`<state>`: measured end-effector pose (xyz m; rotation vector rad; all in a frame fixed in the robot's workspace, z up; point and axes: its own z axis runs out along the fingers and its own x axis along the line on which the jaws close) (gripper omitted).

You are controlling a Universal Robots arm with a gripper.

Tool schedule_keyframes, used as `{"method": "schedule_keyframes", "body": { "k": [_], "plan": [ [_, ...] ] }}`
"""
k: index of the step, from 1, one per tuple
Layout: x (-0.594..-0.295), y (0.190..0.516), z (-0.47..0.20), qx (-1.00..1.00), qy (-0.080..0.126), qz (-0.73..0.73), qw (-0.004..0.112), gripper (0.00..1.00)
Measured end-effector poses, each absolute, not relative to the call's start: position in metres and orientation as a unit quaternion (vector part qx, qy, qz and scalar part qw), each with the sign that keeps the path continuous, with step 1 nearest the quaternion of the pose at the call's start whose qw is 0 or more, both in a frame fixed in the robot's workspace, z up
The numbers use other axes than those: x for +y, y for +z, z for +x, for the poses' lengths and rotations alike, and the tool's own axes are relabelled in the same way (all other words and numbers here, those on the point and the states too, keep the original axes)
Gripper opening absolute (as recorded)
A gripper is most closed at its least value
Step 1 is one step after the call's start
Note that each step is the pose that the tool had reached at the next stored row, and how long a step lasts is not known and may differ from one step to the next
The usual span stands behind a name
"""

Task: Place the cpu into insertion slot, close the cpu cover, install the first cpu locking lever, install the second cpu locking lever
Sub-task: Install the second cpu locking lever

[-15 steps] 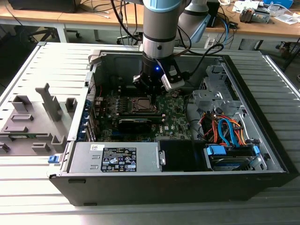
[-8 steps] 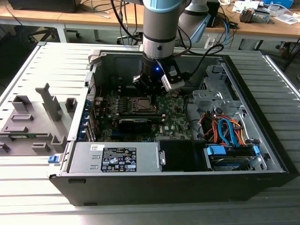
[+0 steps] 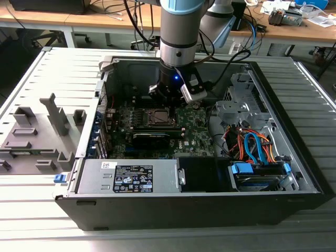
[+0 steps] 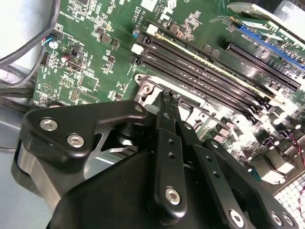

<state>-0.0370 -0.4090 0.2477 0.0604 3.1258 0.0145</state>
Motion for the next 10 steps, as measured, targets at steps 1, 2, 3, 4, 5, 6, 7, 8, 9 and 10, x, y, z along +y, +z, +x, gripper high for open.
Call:
{"method": "schedule_keyframes", "body": {
  "k": [1,2,3,4,5,6,7,8,9,10],
  "plan": [
    [-0.4091,0.2477,-0.0370,1.000,0.005,0.019,0.008,0.11],
    [-0.4093,0.2477,-0.0370,1.000,0.005,0.019,0.008,0.11],
    [-0.4095,0.2477,-0.0370,1.000,0.005,0.019,0.008,0.11],
    [-0.4097,0.2476,-0.0370,1.000,0.005,0.019,0.008,0.11],
    [-0.4099,0.2477,-0.0370,1.000,0.005,0.019,0.008,0.11],
    [-0.4102,0.2477,-0.0370,1.000,0.005,0.019,0.008,0.11],
    [-0.4104,0.2477,-0.0370,1.000,0.005,0.019,0.008,0.11],
    [-0.4106,0.2477,-0.0370,1.000,0.005,0.019,0.008,0.11],
    [-0.4110,0.2477,-0.0370,1.000,0.005,0.019,0.008,0.11],
    [-0.4113,0.2477,-0.0370,1.000,0.005,0.019,0.008,0.11]
  ]
}}
